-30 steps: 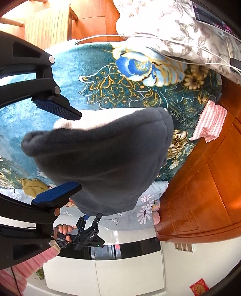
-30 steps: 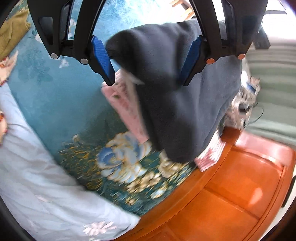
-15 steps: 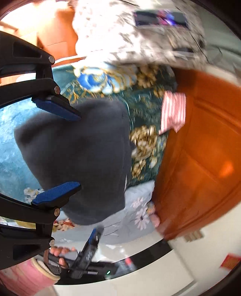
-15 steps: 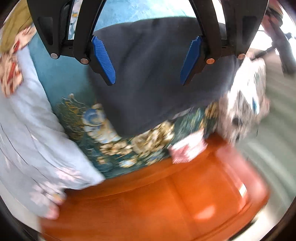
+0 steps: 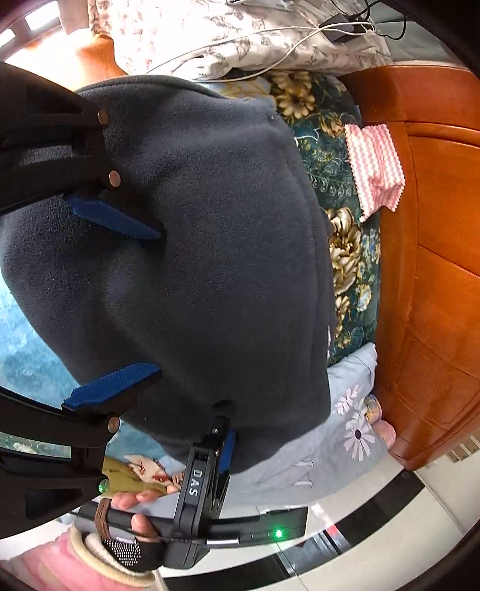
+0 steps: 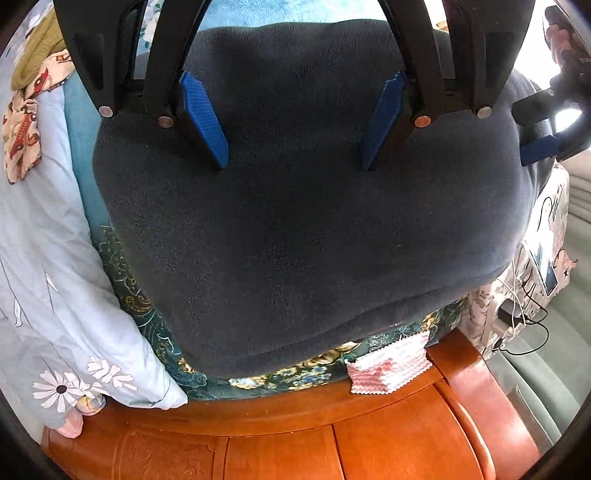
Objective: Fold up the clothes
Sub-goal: 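Open both grippers and release the jacket on the stack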
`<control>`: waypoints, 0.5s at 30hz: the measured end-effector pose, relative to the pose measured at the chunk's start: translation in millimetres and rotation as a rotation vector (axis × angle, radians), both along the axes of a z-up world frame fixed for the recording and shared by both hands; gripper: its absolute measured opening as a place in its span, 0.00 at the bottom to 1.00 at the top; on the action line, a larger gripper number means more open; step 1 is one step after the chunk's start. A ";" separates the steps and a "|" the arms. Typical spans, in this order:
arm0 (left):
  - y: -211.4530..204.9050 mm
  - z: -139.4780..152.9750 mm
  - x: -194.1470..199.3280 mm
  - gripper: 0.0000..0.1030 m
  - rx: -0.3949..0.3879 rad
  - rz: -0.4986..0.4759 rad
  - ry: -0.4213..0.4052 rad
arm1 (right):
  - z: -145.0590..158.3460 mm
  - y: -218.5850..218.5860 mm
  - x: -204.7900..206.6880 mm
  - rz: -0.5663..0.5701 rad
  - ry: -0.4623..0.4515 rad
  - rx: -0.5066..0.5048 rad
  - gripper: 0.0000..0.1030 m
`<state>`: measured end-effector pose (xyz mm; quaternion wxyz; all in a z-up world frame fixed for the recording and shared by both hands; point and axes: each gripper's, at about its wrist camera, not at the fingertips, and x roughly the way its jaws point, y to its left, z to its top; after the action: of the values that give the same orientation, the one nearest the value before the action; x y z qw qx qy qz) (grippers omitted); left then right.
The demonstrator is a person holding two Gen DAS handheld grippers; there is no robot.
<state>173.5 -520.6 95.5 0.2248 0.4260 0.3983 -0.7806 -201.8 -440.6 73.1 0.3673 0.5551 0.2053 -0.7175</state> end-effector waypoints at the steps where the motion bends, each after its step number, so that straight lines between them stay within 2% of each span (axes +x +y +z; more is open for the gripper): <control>1: 0.2 -2.0 -1.5 0.74 0.005 0.002 -0.006 | -1.8 0.2 -0.6 0.000 -0.005 -0.005 0.75; 5: -1.6 -1.6 -5.4 0.74 0.008 -0.004 -0.017 | -7.0 -1.6 -1.7 -0.004 -0.018 -0.002 0.76; 11: 0.6 13.8 5.5 0.75 0.017 -0.001 0.021 | 2.3 -0.3 -1.2 -0.020 -0.017 -0.011 0.76; 15: 6.9 28.8 14.0 0.75 -0.022 -0.015 0.041 | 12.8 0.3 4.3 -0.031 -0.002 -0.028 0.76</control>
<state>187.5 -513.8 124.3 0.2156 0.4105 0.3910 -0.7951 -197.5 -440.3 85.9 0.3640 0.5536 0.1862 -0.7255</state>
